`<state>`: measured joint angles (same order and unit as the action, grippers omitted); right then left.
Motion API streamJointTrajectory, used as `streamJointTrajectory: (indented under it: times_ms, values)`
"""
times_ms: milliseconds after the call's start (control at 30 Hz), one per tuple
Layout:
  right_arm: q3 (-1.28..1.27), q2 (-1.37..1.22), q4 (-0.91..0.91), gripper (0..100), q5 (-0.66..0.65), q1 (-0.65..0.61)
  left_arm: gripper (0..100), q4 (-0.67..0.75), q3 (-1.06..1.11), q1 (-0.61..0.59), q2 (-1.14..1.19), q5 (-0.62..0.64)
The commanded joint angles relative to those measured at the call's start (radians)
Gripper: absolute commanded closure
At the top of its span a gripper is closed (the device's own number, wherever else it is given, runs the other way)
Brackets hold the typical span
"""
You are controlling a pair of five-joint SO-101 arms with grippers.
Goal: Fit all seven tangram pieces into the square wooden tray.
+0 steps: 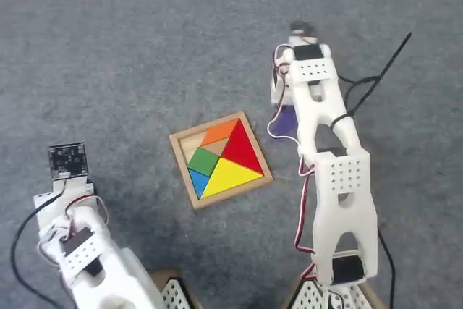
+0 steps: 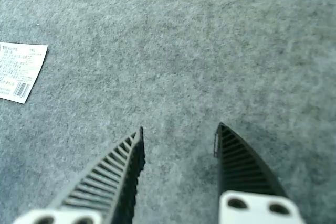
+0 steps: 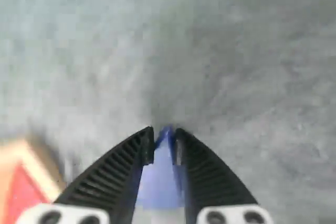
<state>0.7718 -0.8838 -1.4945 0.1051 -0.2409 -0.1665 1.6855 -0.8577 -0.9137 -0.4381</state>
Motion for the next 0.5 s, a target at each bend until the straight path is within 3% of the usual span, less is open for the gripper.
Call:
streamJointTrajectory:
  times_ms: [0, 467]
  values:
    - [0.101, 0.157, -0.148, 97.0, -0.249, -0.025, 80, -0.008, -0.016, 0.003, 0.008, -0.015]
    - [0.057, 0.220, -0.248, 98.3, -0.999, -0.016, 80, -0.008, -0.016, 0.003, 0.008, -0.015]
